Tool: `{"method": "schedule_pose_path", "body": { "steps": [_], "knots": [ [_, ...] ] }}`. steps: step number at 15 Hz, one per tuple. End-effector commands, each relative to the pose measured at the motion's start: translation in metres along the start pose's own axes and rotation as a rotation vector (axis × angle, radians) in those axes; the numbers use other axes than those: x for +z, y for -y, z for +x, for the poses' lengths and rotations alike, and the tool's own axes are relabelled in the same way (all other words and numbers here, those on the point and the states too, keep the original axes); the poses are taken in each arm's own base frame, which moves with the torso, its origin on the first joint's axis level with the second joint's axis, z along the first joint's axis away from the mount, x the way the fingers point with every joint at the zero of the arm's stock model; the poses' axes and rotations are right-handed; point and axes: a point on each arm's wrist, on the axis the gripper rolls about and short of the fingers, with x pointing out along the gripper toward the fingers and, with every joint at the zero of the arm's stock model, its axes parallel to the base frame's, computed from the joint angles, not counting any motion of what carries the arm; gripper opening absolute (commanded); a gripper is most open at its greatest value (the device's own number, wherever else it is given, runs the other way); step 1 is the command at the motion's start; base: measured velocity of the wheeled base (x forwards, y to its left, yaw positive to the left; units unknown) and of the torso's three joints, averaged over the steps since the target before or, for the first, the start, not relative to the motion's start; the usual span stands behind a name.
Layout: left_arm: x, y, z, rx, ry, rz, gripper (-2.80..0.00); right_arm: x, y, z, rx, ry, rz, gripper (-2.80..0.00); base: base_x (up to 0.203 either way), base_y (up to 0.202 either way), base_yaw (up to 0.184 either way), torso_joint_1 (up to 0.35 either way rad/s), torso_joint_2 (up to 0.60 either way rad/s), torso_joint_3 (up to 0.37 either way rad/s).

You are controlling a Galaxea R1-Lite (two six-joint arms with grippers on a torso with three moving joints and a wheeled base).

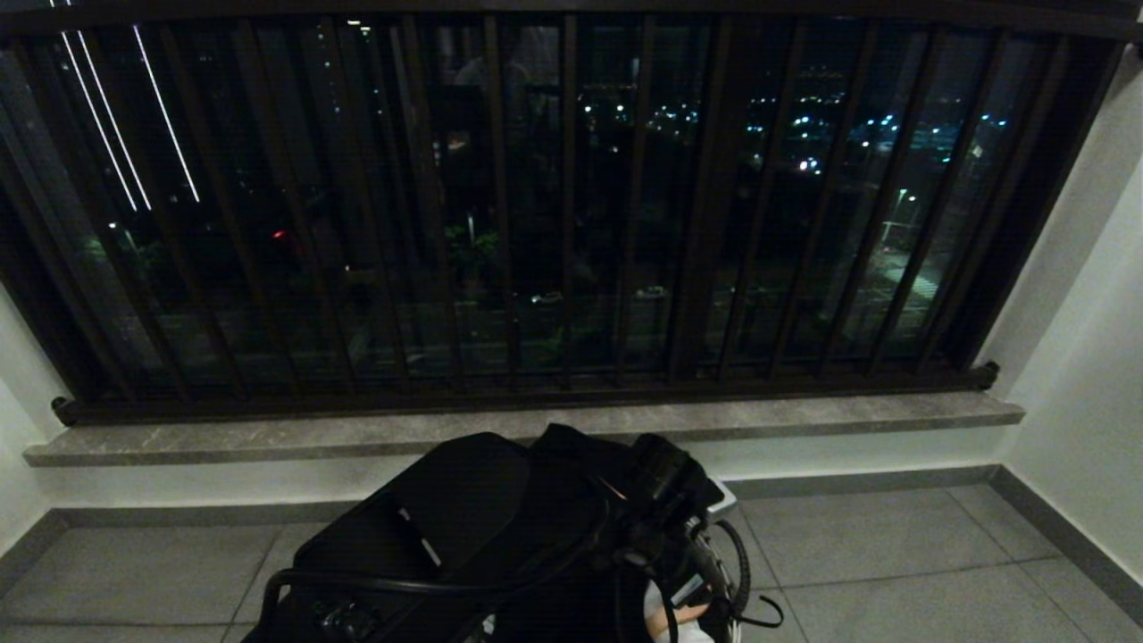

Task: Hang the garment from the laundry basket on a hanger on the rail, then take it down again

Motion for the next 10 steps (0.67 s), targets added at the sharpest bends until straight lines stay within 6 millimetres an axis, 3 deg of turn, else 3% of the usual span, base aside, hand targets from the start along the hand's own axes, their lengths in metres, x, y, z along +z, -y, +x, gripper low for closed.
{"method": "schedule_pose_path", "body": {
  "steps": [1, 4, 5, 10],
  "knots": [
    [0.016, 0.001, -0.025, 0.008, 0.039, 0.006, 0.00, 0.000, 0.000, 0.000, 0.000, -0.002, 0.000, -2.80, 0.000, 0.000, 0.000, 0.000, 0.00, 0.000],
    [0.017, 0.006, -0.054, 0.006, 0.033, 0.001, 0.00, 0.000, 0.000, 0.000, 0.000, -0.002, 0.000, -2.80, 0.000, 0.000, 0.000, 0.000, 0.00, 0.000],
    [0.018, 0.009, -0.065, 0.004, 0.033, 0.001, -2.80, 0.000, 0.000, 0.000, 0.000, -0.002, 0.000, -2.80, 0.000, 0.000, 0.000, 0.000, 0.00, 0.000],
    [0.019, 0.021, -0.129, 0.011, 0.050, -0.044, -2.80, 0.000, 0.000, 0.000, 0.000, -0.002, 0.000, -2.80, 0.000, 0.000, 0.000, 0.000, 0.00, 0.000]
  ]
}}
